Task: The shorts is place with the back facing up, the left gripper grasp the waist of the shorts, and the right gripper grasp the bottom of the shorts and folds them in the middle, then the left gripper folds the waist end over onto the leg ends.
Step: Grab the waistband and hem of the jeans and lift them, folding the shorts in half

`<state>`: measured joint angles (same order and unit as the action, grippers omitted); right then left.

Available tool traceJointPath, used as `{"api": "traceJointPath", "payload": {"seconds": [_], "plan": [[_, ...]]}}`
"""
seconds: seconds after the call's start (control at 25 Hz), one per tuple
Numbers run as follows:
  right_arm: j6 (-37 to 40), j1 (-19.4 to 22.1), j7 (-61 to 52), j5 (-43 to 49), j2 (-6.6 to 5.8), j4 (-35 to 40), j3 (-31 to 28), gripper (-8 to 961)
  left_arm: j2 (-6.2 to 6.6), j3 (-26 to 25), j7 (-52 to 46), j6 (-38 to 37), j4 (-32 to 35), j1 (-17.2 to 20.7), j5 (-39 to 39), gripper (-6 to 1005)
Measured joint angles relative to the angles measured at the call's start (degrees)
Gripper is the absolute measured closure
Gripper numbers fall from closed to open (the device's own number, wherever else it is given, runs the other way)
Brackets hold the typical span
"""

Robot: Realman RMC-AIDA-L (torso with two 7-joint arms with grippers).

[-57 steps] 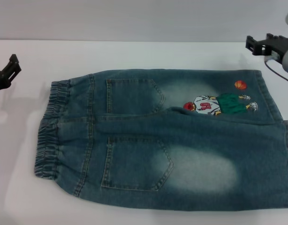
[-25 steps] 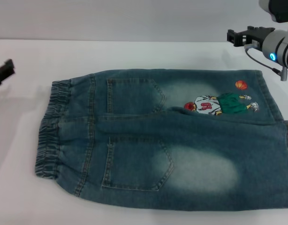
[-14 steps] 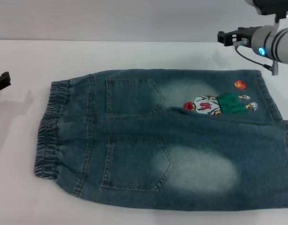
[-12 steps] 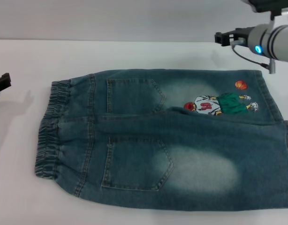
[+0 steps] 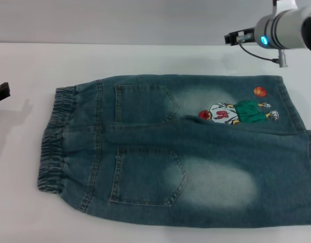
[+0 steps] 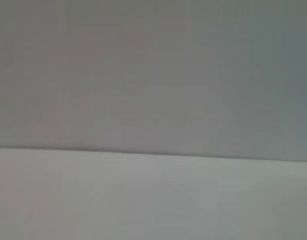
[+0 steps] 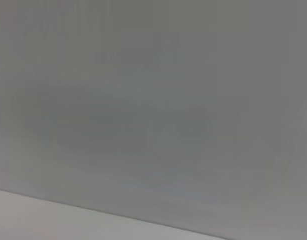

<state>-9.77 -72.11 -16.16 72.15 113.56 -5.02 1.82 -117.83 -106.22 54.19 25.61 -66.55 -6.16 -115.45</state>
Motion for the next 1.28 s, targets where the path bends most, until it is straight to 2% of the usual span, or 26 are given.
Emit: {"api": "traceJointPath", "payload": {"seconds": [0.28,0.4,0.52,0.72,0.96,1.12,1.28], "plan": [[1.91,-0.1,1.19,0.0,0.1,-0.55,-7.94,405,0.11,-1.2,0.17,-0.31,1.63,-0.43,-0.04,139],[-2.08,-0.77,6.63,0.0,-0.35,-0.85,-12.78,405,0.12,-1.49,0.35,-0.16,1.76,-0.64,-0.05,139],[-6.05,-0.91,13.78,0.01,-0.99,-0.49,-19.65,405,0.14,-1.48,0.64,-0.21,2.16,-0.91,-0.07,139],[-13.48,-0.36,25.25,0.01,-2.86,-0.94,-29.75,407,0.23,-1.43,0.72,-0.25,3.09,-1.45,-0.66,139],[-26.17,-1.54,34.62,0.32,-4.71,-0.81,-31.46,406,0.43,-1.39,0.8,-0.11,3.18,-1.58,-1.05,140],[-33.03,-3.02,40.43,0.32,-5.34,1.17,-31.43,405,0.39,-1.36,0.82,0.05,3.18,-1.83,-3.9,139],[-34.84,-3.64,41.38,0.26,-5.98,1.54,-31.29,413,0.36,-1.45,0.75,0.76,3.18,-1.91,-4.4,139]]}}
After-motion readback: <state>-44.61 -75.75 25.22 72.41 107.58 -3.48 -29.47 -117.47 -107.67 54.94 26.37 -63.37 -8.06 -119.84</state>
